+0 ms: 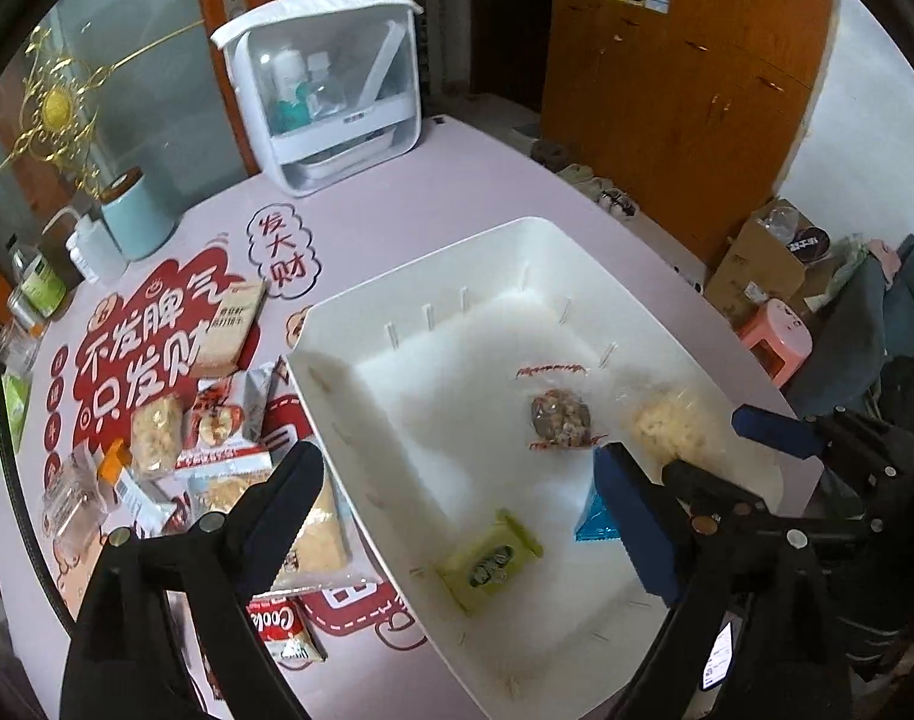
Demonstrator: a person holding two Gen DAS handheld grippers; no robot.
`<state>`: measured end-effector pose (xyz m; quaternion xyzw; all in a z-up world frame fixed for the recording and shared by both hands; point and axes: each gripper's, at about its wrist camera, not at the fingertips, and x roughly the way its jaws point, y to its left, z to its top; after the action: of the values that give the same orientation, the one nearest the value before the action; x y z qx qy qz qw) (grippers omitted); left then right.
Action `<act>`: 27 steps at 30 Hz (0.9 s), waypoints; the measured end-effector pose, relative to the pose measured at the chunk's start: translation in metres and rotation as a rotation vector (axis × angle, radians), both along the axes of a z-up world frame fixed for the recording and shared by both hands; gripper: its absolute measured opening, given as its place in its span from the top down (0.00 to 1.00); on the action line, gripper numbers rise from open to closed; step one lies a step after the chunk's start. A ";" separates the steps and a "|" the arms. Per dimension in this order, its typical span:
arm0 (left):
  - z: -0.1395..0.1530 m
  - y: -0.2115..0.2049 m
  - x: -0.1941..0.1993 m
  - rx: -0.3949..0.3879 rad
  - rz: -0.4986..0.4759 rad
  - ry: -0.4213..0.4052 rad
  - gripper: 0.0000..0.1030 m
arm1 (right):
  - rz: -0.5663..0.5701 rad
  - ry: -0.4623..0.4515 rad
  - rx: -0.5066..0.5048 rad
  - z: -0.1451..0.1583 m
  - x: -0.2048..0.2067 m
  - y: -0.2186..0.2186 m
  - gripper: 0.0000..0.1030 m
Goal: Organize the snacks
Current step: 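Carry both snacks into the white tray and open both tools, then move both tools back over the snack pile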
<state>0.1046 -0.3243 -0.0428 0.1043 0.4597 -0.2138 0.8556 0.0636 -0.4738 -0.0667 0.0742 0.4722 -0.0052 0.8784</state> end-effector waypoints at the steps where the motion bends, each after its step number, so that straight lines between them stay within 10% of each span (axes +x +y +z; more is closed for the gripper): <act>1: 0.000 0.003 0.000 -0.001 0.011 0.003 0.11 | 0.002 -0.002 0.003 0.001 0.002 0.001 0.33; 27: 0.037 0.149 -0.029 -0.009 0.174 -0.095 0.11 | 0.123 -0.080 -0.010 0.044 -0.011 0.132 0.33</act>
<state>0.0752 -0.1757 -0.0057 0.0700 0.4251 -0.1359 0.8921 0.0530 -0.3422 -0.0229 0.0407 0.4403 0.0492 0.8956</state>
